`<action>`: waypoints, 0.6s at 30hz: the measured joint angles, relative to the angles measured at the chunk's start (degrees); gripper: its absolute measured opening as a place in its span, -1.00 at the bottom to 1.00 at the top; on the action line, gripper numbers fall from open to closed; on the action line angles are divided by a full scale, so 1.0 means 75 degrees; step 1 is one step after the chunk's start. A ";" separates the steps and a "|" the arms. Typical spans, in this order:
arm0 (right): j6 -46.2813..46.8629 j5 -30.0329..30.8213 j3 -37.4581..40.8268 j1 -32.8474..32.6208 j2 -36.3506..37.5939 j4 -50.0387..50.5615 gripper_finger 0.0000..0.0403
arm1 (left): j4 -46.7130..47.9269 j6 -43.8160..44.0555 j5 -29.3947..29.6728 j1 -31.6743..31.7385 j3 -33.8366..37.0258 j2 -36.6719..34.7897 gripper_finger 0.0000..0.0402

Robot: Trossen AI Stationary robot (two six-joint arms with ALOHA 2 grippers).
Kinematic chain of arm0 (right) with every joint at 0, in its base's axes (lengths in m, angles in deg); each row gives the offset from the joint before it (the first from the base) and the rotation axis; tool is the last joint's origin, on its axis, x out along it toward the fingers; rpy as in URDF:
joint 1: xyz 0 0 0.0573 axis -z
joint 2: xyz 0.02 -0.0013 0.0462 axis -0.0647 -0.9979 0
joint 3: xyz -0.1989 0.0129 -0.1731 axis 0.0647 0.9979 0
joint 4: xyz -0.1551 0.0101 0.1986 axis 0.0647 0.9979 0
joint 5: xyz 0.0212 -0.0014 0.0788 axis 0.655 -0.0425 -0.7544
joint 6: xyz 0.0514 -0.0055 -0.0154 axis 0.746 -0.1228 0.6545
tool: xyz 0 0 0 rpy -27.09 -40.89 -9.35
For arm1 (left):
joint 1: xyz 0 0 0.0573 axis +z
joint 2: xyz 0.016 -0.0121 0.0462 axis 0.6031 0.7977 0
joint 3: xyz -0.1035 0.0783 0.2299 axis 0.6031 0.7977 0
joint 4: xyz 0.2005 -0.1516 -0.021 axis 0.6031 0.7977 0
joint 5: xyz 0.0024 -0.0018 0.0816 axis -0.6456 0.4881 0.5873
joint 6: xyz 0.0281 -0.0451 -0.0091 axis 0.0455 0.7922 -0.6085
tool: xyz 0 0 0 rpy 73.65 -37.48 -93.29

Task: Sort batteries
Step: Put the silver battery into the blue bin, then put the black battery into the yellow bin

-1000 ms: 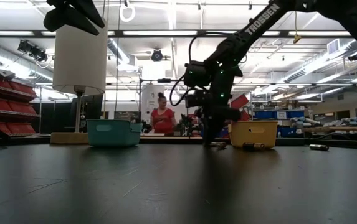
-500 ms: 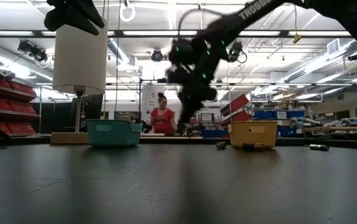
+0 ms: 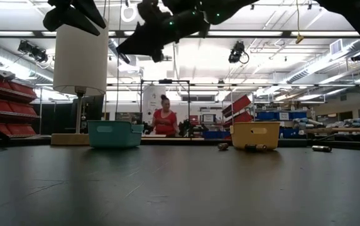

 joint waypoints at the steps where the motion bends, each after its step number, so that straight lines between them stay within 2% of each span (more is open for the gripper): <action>1: -0.0022 0.0125 -0.0003 -0.0017 -0.0036 -0.0062 -0.76 | 0.0000 0.0018 0.0003 0.0000 0.0000 0.0000 -0.27; 13: 0.0659 0.0261 0.0052 0.0058 -0.0484 -0.0202 -0.39 | -0.0005 0.0117 0.0046 0.0003 0.0000 -0.0003 -0.27; 18: 0.0914 0.0248 0.0052 0.0294 0.0116 0.1508 -0.36 | 0.0016 0.0077 -0.0071 0.0000 0.0000 -0.0003 -0.27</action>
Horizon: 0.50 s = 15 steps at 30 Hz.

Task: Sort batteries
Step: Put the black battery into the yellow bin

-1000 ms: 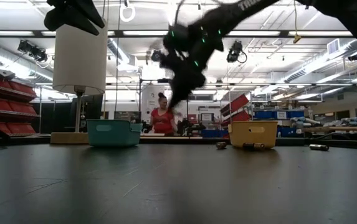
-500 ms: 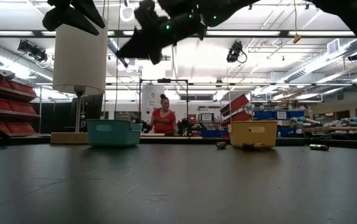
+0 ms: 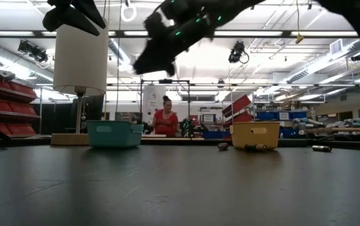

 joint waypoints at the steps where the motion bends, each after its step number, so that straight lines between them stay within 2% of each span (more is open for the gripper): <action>1: -0.0090 -0.0060 -0.0006 0.0036 0.0165 0.0475 -0.37 | 0.0020 -0.0010 -0.0005 0.0000 0.0000 0.0000 -0.27; 4: -0.0589 -0.0016 -0.0029 0.0050 0.0545 0.2114 -0.39 | 0.0107 -0.0060 -0.0005 0.0000 0.0000 0.0000 -0.27; 8: -0.1035 0.0299 0.0082 -0.0074 0.0530 0.4434 -0.40 | 0.0232 -0.0101 0.0025 0.0000 0.0000 0.0000 -0.27; 11: -0.1515 0.0069 0.0678 -0.0123 0.0514 0.4968 -0.35 | 0.0168 -0.0310 0.0082 0.0000 0.0000 0.0000 -0.27; 15: -0.2425 -0.0104 0.1138 -0.0132 0.0526 0.5650 -0.14 | 0.0165 -0.0420 0.0082 0.0000 0.0000 0.0000 -0.27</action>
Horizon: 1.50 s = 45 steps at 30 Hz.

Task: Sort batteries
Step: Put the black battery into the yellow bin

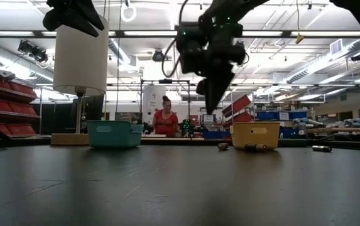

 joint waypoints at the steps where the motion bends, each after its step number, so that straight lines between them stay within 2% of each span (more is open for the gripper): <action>1: -0.0260 0.0159 0.0083 -0.0017 0.0001 0.0066 -0.07 | 0.0000 0.0000 0.0000 0.0000 0.0000 0.0000 -0.27; 7: -0.2268 0.1827 0.0597 -0.0158 0.0006 -0.0397 0.28 | -0.0009 0.0000 0.0003 0.0000 0.0000 0.0003 -0.27; 10: -0.3017 0.2207 0.1050 -0.0202 0.0004 -0.0835 0.37 | -0.0006 0.0001 0.0003 0.0000 0.0000 0.0003 -0.27; 13: -0.3154 0.2342 0.1460 -0.0243 0.0004 -0.1105 0.37 | -0.0009 0.0003 0.0003 0.0000 0.0000 0.0003 -0.27; 26: -0.3155 0.2315 0.2574 -0.0147 0.0057 -0.2504 0.01 | -0.0015 0.0003 0.0221 0.0000 0.0000 0.0006 -0.27; 37: -0.3743 0.2087 0.2509 -0.0053 0.0013 -0.2695 -0.58 | -0.0015 0.0003 0.0219 0.0000 0.0000 0.0006 -0.27; 41: -0.3570 0.2281 0.2029 -0.0039 -0.0037 -0.3061 -0.64 | -0.0016 0.0002 0.0219 0.0000 0.0000 0.0006 -0.27; 45: -0.3334 0.2274 0.1455 -0.0023 -0.0025 -0.2974 -0.59 | -0.0016 -0.0032 0.0219 0.0000 0.0000 0.0006 -0.27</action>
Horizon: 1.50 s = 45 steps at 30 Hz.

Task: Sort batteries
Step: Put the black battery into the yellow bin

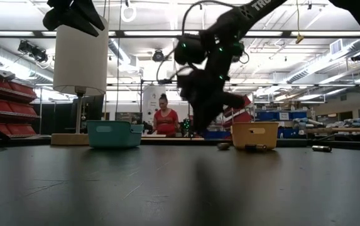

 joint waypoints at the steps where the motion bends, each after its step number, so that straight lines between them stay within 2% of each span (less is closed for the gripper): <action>1: 0.0128 -0.0005 -0.0119 0.0012 0.0001 0.0038 -0.56 | -0.0002 0.0000 0.0000 0.0000 0.0000 0.0000 -0.27; 4: 0.0262 -0.0034 -0.0376 0.0039 0.0003 0.0218 -0.46 | -0.0009 -0.0003 -0.0003 0.0000 0.0000 0.0000 -0.27; 11: 0.0352 -0.0063 -0.0515 0.0010 0.0009 0.1712 -0.16 | -0.0025 -0.0012 0.0002 0.0000 0.0000 0.0000 -0.27; 16: 0.0537 0.0496 -0.0457 -0.0113 0.0015 0.1733 0.06 | -0.0028 -0.0036 0.0006 0.0000 0.0000 0.0000 -0.27; 21: 0.0639 0.0719 -0.0025 -0.0118 0.0015 0.1814 0.17 | -0.0042 -0.0050 0.0009 0.0000 0.0000 0.0000 -0.27; 36: 0.0589 0.1070 0.1062 -0.0430 0.0072 0.0858 0.07 | -0.0045 -0.0050 0.0018 0.0000 0.0000 0.0000 -0.27; 41: 0.0590 0.1109 0.1229 -0.0437 0.0087 0.0784 -0.08 | -0.0044 -0.0050 0.0022 0.0000 0.0000 0.0000 -0.27; 45: 0.0587 0.1089 0.1248 -0.0441 0.0079 0.0696 -0.29 | -0.0043 -0.0050 0.0023 0.0001 0.0000 0.0000 -0.27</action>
